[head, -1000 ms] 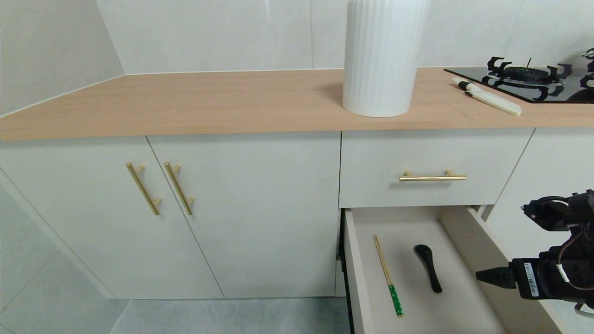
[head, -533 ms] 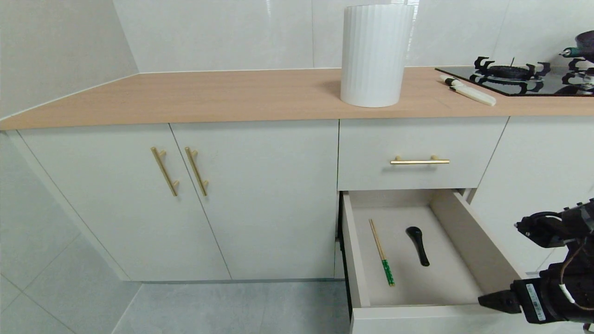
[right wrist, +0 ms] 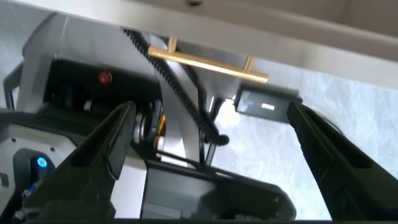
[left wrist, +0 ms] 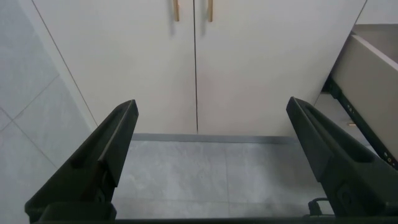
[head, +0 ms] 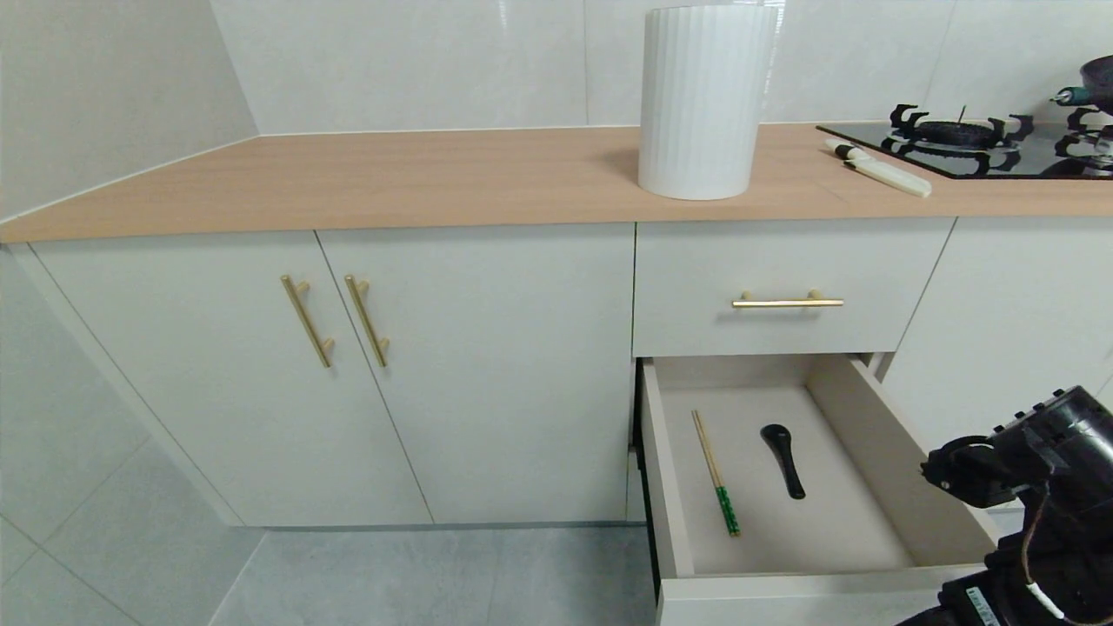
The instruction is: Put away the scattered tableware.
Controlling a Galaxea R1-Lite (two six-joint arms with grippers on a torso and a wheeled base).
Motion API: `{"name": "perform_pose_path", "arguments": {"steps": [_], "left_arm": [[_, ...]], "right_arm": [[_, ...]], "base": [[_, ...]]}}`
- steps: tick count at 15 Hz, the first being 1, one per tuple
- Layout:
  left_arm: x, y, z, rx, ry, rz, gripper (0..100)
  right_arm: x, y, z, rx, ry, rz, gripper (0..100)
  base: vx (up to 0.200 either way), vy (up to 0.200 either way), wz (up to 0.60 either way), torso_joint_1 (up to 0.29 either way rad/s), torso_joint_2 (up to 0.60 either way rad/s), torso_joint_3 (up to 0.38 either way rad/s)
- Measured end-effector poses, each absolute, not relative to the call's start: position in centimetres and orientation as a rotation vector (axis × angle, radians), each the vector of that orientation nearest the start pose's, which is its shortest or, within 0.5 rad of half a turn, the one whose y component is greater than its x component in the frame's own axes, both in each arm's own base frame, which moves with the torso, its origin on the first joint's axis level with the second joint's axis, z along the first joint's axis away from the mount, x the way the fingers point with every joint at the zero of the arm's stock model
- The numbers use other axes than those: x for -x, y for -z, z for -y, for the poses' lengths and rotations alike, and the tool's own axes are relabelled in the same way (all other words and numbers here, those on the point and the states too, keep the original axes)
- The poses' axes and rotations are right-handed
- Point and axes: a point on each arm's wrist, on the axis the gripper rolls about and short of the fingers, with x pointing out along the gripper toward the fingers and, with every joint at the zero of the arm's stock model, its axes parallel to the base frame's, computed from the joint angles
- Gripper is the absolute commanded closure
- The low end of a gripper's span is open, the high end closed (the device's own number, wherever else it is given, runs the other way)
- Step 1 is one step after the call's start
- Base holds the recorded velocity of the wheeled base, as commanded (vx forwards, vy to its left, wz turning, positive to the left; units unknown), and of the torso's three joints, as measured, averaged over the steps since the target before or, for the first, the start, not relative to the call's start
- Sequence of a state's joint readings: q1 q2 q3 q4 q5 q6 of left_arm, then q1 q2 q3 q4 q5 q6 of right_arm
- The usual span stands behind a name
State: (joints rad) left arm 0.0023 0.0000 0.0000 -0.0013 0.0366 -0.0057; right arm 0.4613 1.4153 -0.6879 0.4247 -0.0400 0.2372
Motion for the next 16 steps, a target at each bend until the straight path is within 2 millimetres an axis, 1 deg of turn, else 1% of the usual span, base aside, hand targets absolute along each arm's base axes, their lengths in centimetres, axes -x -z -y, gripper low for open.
{"name": "perform_pose_path", "arguments": {"steps": [4,7,9,13,16], "left_arm": [[2.3,-7.6,-0.1,0.006,-0.039,0.001,0],[2.3,-7.6,-0.1,0.006,-0.039,0.001,0],[2.3,-7.6,-0.1,0.006,-0.039,0.001,0],[2.3,-7.6,-0.1,0.006,-0.039,0.002,0],[2.3,-7.6,-0.1,0.006,-0.039,0.002,0]], "right_arm": [[-17.0,-12.6,-9.0,0.06,-0.205,-1.223,0],[-17.8,-11.7,-9.5,0.06,-0.172,-1.236,0],[-18.6,-11.3,-9.7,0.068,-0.105,-1.185,0],[-19.4,-10.6,-10.0,0.062,-0.096,-1.17,0],[-21.0,-10.6,-10.6,0.05,-0.088,-1.105,0]], "base": [[0.0,0.0,0.0,0.0,0.0,0.0],[0.0,0.0,0.0,0.0,0.0,0.0],[0.0,0.0,0.0,0.0,0.0,0.0],[0.0,0.0,0.0,0.0,0.0,0.0],[0.0,0.0,0.0,0.0,0.0,0.0]]}}
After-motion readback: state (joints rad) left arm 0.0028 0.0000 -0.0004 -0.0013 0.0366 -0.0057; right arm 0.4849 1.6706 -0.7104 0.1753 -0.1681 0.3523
